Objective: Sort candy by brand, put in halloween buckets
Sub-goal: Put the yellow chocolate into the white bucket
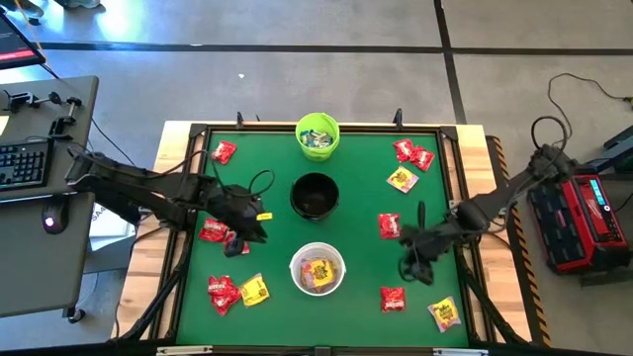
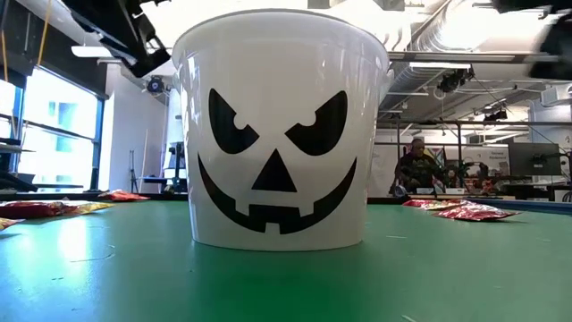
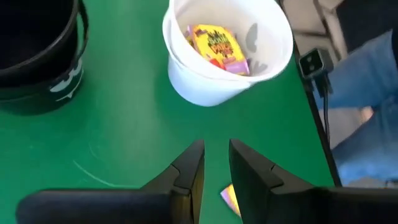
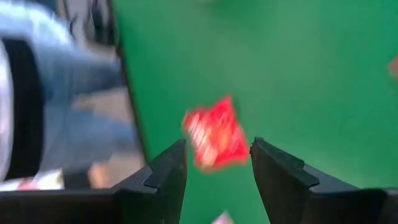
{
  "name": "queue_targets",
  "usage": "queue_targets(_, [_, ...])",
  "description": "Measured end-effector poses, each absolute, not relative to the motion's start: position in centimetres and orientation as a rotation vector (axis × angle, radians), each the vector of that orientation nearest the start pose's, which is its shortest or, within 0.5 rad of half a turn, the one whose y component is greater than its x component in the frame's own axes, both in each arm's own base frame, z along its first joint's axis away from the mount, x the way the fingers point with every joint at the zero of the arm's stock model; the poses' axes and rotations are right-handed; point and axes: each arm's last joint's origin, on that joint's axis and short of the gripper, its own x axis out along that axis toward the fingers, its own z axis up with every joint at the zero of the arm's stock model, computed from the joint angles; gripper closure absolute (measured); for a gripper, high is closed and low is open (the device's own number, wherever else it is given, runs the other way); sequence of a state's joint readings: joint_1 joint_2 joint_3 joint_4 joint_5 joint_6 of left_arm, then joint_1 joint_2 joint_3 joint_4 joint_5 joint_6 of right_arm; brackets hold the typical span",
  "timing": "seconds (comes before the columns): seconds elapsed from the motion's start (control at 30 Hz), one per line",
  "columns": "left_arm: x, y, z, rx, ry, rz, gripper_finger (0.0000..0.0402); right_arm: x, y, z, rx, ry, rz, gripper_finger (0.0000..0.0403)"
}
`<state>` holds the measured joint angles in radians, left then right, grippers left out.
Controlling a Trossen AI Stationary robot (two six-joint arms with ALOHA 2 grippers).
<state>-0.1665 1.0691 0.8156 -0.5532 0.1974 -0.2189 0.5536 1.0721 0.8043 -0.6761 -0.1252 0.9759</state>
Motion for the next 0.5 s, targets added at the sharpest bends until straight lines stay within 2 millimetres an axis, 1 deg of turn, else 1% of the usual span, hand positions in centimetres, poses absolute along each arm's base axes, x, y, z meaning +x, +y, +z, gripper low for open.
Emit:
queue_targets(0.1, [20.3, -4.0, 25.9, -0.266, 0.813, -0.233, 0.0337, 16.2, 12.5, 24.4, 0.694, 1.304, 0.189, 0.0237])
queue_targets(0.2, [20.1, -3.8, 25.7, -0.282, 0.808, -0.196, 0.0337, 15.6, 14.1, 23.4, 0.662, 1.439, 0.266, 0.0237])
queue_targets(0.33, [20.2, -3.8, 25.7, -0.277, 0.801, -0.171, 0.0337, 15.3, 16.0, 21.6, 0.546, 1.550, 0.319, 0.0237])
queue_targets(0.5, [20.2, -3.8, 25.7, -0.280, 0.801, -0.157, 0.0337, 15.5, 17.8, 18.9, 0.400, 1.644, 0.359, 0.0237])
